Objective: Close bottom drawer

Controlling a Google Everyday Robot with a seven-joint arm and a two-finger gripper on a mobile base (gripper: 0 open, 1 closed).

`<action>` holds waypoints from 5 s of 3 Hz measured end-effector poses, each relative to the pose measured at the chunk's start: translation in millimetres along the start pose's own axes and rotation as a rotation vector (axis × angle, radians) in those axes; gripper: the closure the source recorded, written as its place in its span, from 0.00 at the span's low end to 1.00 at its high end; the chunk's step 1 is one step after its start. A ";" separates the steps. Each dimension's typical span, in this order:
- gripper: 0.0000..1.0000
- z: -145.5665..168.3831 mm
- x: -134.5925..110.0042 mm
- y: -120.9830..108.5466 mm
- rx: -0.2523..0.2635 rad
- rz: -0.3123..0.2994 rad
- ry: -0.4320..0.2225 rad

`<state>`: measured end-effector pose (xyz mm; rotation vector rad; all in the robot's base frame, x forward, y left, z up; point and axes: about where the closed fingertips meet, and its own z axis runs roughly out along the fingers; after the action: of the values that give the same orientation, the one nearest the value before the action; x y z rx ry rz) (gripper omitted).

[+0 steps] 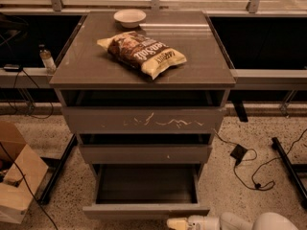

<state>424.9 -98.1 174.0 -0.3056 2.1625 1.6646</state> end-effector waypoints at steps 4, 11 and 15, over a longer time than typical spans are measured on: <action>1.00 44.5 -21.1 -1.8 -0.069 -0.098 0.001; 0.37 116.3 -176.0 -9.4 0.120 -0.556 0.077; 1.00 91.3 -137.3 5.9 0.147 -0.526 0.052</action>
Offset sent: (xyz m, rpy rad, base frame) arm 0.0200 0.0100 -0.0033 -0.0094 -0.0716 -0.0129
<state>561.9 -17.7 218.9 -0.8013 1.9946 1.2083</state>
